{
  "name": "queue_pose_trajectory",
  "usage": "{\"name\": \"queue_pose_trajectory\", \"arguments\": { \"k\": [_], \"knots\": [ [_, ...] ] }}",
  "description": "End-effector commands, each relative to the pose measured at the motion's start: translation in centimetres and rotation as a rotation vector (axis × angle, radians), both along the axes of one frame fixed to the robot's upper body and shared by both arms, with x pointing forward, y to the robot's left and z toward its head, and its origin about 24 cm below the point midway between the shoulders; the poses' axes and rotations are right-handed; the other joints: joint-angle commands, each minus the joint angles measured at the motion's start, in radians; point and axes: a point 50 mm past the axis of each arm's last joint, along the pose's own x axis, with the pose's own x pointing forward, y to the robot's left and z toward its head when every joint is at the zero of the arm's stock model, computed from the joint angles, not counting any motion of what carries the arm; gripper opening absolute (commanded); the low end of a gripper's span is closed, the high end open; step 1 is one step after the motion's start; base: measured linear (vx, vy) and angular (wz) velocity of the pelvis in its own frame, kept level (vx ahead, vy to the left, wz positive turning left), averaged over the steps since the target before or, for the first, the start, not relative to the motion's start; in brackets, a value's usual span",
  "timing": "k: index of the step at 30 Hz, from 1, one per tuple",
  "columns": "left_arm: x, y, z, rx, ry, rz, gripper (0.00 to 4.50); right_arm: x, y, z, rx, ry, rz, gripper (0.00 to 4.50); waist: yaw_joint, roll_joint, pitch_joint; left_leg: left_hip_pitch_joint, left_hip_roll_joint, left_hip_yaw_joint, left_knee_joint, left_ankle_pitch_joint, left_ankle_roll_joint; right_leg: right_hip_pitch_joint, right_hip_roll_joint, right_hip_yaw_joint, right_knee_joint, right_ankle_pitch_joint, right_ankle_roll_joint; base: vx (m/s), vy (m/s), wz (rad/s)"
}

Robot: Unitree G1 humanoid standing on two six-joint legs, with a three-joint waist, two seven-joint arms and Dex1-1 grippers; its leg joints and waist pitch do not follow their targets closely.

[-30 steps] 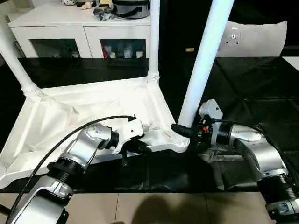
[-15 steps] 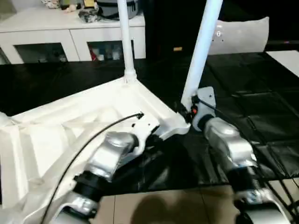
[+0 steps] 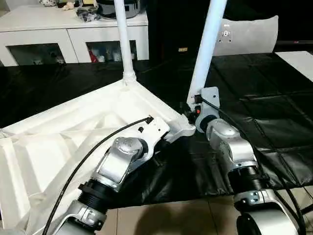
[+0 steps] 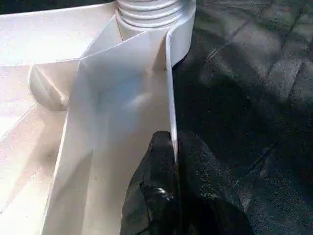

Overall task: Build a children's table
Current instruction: Rotate leg to tighten

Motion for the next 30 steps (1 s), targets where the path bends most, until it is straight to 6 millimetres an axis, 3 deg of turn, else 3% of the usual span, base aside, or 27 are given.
{"name": "queue_pose_trajectory", "arguments": {
  "k": [1, 5, 10, 12, 13, 15, 20, 23, 25, 30],
  "knots": [
    [-0.2, -0.8, 0.8, -0.032, -0.031, -0.065, 0.00, -1.2, 0.3, -2.9, 0.002, 0.139, 0.033, 2.94, 0.009, -0.002, -0.037, 0.006, 0.081, -0.041, -0.077, -0.302, 0.012, 0.018, -0.114, 0.076, -0.106, -0.371, -0.124, 0.000, 0.000, 0.00],
    [0.6, 0.5, 0.8, 0.007, -0.055, -0.039, 0.00, -1.6, 0.0, -2.4, 0.025, 0.089, 0.084, 3.26, 0.020, -0.004, -0.040, -0.004, 0.079, -0.034, -0.073, -0.196, 0.049, 0.032, -0.114, 0.076, -0.087, -0.195, -0.170, 0.000, 0.000, 0.00],
    [1.4, 2.3, 0.8, 0.056, -0.088, -0.040, 0.00, -2.6, -1.3, -1.5, 0.063, 0.030, 0.141, 3.58, 0.036, -0.003, -0.046, -0.013, 0.080, -0.033, -0.063, -0.107, 0.089, 0.037, -0.113, 0.072, -0.076, -0.108, -0.171, 0.000, 0.000, 0.00],
    [1.5, 2.6, 0.8, 0.059, -0.089, -0.041, 0.00, -2.9, -1.6, -1.3, 0.063, 0.014, 0.160, 3.85, 0.034, -0.001, -0.045, -0.013, 0.080, -0.034, -0.066, -0.124, 0.090, 0.037, -0.111, 0.069, -0.075, -0.112, -0.170, 0.000, 0.000, 0.00],
    [1.6, 2.9, 0.8, 0.060, -0.091, -0.048, 0.00, -3.4, -2.0, -1.0, 0.065, -0.017, 0.204, 3.95, 0.035, 0.006, -0.045, -0.011, 0.081, -0.035, -0.066, -0.133, 0.087, 0.036, -0.111, 0.068, -0.075, -0.121, -0.172, 0.000, 0.000, 0.00],
    [1.6, 3.0, 0.8, 0.061, -0.093, -0.067, 0.00, -3.6, -2.4, -0.8, 0.069, -0.035, 0.220, 4.03, 0.035, 0.001, -0.044, -0.013, 0.081, -0.034, -0.065, -0.138, 0.084, 0.039, -0.111, 0.069, -0.077, -0.131, -0.169, 0.000, 0.000, 0.00],
    [0.7, 3.4, 0.2, 0.067, -0.073, -0.223, 0.00, -4.8, -4.6, 0.5, 0.044, -0.116, 0.341, 4.45, 0.043, 0.002, -0.048, -0.013, 0.081, -0.032, -0.058, -0.096, 0.109, 0.038, -0.111, 0.068, -0.070, -0.068, -0.183, 0.000, 0.000, 0.00],
    [0.2, 4.0, -0.1, 0.082, -0.051, -0.322, 0.00, -5.1, -6.3, 1.3, -0.022, -0.160, 0.391, 4.48, 0.049, 0.002, -0.047, -0.013, 0.080, -0.031, -0.055, -0.091, 0.120, 0.038, -0.111, 0.067, -0.069, -0.072, -0.180, 0.000, 0.000, 0.00],
    [0.0, 4.5, -0.3, 0.107, -0.046, -0.382, 0.00, -5.4, -7.1, 1.8, -0.064, -0.175, 0.448, 4.48, 0.053, 0.007, -0.048, -0.012, 0.080, -0.031, -0.053, -0.093, 0.122, 0.037, -0.109, 0.067, -0.069, -0.071, -0.180, 0.000, 0.000, 0.00],
    [-0.4, 5.6, -0.5, 0.144, -0.021, -0.502, 0.00, -6.5, -7.8, 2.6, -0.095, -0.154, 0.682, 4.48, 0.071, 0.007, -0.047, -0.009, 0.086, -0.030, -0.053, -0.114, 0.129, 0.036, -0.109, 0.065, -0.069, -0.104, -0.177, 0.000, 0.000, 0.00]
  ]
}}
